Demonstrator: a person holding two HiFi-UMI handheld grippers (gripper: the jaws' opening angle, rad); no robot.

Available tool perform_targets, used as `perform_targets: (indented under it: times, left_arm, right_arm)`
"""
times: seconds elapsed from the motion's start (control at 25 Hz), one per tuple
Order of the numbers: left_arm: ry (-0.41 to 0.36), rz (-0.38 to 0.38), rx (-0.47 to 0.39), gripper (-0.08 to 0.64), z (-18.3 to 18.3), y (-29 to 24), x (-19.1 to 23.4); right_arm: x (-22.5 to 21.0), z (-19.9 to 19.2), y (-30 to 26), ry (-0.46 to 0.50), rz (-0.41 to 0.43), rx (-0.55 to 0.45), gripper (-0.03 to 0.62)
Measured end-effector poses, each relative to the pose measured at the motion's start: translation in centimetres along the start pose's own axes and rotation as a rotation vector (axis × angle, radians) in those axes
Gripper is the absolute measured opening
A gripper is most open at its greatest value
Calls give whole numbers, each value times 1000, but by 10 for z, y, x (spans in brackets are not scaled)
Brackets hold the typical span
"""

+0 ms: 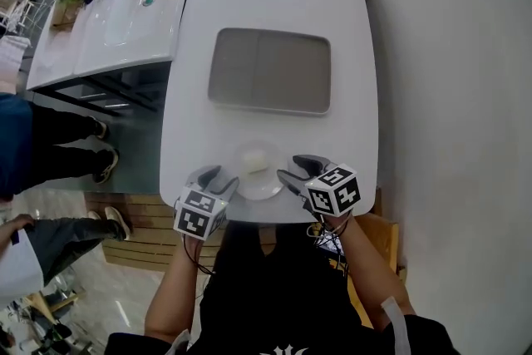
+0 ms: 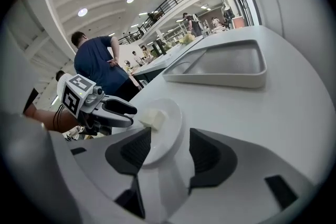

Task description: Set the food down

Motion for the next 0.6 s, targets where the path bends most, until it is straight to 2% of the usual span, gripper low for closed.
perform_targets:
  times: [0.12,0.2,0.36,0.52,0.6]
  left_arm:
    - [15,-1,6,192,-2,-3,-1]
    - [22,-2,7,192,-3,-3,-1]
    - [11,-12,-4,160,0,-7,-6]
    - [1,-18,-21,146,3,-14,-15]
    - [5,-16,-28,144,3,-14,-12]
  right_arm:
    - [-1,-1,-5,0,-5,45,211]
    - [-2,-1,-6,2,-18,56,184]
    - [-1,0,-7,7,-29,54,177]
    - [-3,0,-7,-40,-54,29,171]
    - [-6,-1,-9,-51,-82,27,112]
Point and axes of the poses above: the fingertips, and each gripper's own axes: y backward along the fingers, x to its left, z out of its top, the point moved 6 cm from there along y, backward along the fingers, and after that the axes turned 8 degrees about -z, right-handed, at the moved point
